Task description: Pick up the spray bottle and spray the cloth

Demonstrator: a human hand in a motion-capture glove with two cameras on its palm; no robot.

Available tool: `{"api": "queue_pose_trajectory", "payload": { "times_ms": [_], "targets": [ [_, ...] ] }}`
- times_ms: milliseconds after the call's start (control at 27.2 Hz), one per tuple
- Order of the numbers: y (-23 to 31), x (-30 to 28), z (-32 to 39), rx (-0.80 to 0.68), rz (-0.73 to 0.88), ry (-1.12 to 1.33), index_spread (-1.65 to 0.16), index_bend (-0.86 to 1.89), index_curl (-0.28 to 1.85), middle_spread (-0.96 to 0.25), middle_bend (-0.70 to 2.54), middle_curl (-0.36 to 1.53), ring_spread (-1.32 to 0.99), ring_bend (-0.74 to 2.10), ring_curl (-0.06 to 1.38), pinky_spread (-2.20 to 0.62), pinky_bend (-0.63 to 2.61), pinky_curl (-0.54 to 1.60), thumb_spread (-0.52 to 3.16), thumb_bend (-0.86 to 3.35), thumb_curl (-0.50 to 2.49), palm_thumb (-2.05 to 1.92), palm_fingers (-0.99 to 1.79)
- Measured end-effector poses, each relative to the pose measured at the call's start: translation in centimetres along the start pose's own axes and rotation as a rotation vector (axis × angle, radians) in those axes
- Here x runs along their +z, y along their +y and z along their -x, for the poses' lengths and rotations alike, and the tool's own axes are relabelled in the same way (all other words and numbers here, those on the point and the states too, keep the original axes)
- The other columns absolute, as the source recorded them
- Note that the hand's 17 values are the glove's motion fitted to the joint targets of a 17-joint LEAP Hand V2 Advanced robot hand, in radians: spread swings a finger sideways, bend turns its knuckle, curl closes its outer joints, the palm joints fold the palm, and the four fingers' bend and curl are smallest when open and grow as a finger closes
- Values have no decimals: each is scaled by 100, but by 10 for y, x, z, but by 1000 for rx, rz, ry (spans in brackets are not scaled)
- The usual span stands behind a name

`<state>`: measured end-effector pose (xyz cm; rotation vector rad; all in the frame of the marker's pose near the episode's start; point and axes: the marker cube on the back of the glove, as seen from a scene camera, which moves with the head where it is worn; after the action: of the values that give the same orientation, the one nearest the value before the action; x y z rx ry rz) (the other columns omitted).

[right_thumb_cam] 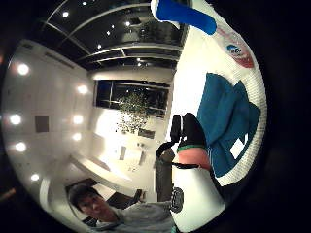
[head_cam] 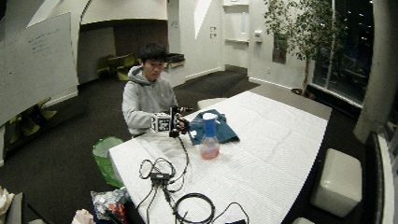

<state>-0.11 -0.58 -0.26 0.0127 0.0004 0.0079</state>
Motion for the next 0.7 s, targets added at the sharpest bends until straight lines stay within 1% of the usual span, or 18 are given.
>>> {"api": "queue_pose_trajectory", "payload": {
  "times_ms": [147, 294, 515, 699],
  "targets": [
    [-10, -5, 2, 9, -19, 2, -11, 16, 10, 3, 30, 11, 4, 28, 9, 14, 33, 12, 50, 36, 18, 63, 36],
    [-6, -3, 4, 8, -11, -4, -13, 15, 13, 4, 31, 15, 5, 29, 13, 17, 33, 16, 64, 34, 22, 67, 34],
    [-5, 0, 5, 31, 13, -24, -15, 15, 17, 4, 31, 19, 6, 29, 16, 19, 33, 20, 77, 28, 27, 70, 32],
    [-12, 3, 7, 103, 36, -50, -16, 13, 18, 6, 30, 22, 7, 29, 18, 21, 35, 23, 84, 21, 30, 68, 28]
  ]
}}
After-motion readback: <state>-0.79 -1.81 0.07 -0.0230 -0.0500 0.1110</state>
